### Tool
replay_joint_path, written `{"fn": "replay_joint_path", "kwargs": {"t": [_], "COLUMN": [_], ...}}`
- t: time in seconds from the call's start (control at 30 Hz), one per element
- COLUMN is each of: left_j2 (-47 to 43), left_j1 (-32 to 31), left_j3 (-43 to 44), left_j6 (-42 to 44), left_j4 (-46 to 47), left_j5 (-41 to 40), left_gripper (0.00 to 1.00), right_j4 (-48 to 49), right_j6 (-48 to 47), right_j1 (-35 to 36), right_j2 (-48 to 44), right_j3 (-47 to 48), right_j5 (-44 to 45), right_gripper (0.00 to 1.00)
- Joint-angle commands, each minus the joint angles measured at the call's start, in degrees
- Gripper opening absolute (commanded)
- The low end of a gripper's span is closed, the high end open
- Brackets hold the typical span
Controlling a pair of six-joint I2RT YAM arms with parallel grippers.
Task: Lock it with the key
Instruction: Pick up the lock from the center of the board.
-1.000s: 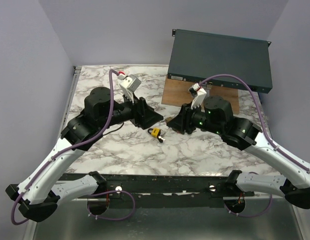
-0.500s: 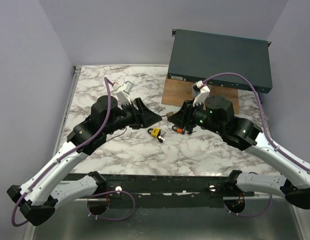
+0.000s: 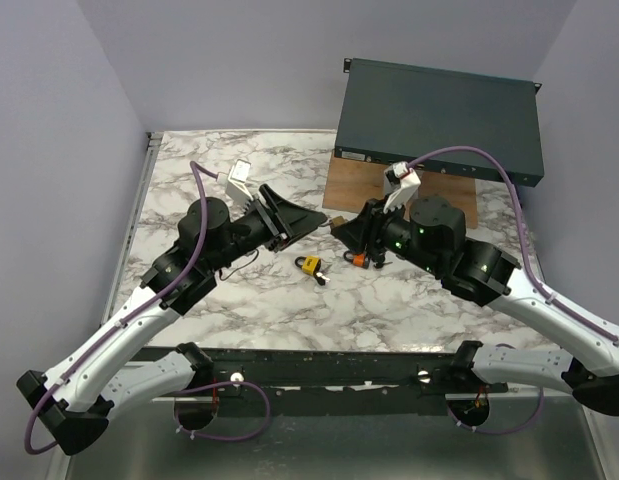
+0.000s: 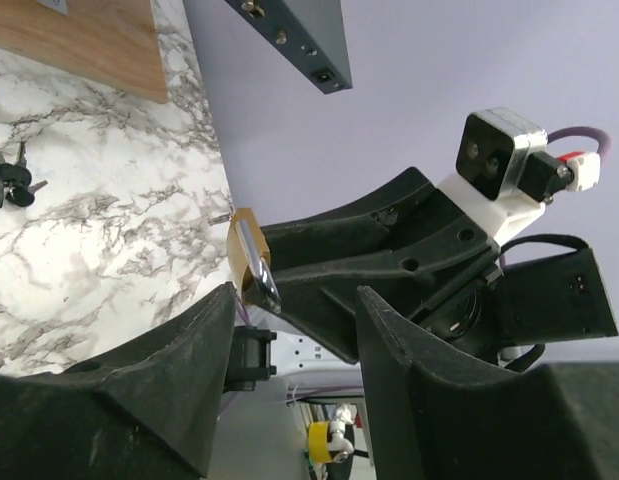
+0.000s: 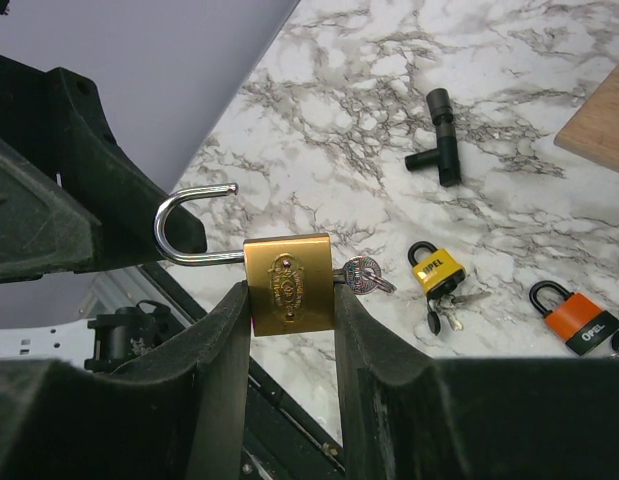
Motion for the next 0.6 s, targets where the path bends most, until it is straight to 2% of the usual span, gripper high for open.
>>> {"fn": "replay_joint_path", "kwargs": {"t": [0.0,0.13,0.43,0.57], "left_j2": [0.9,2.5,2.8,2.8], "left_j1": [0.4,0.4,0.4,0.4], "left_j3": [0.4,0.7,2.4,3.5], "left_j6": [-2.3,-1.4,2.7,4.3], "left_j4": [2.3,1.8,-1.1,-2.7], "left_j5": [-2.5,-2.2,-3.8,-3.3], "left_gripper": [0.49,0.44,0.22,0.2], "right_j4": [3.2,3.0,2.3,2.3], "right_j6": [-1.2,-1.3,-1.6,-1.6], "right_j1": [1.3,1.9,3.0,3.3], "right_j2": [0.5,1.0,1.1,1.2], "right_j3": [0.3,0.5,0.8,0.8], "right_j5": [3.2,3.5,5.2,5.8], "right_gripper": [0.01,0.01,0.01,0.01]}}
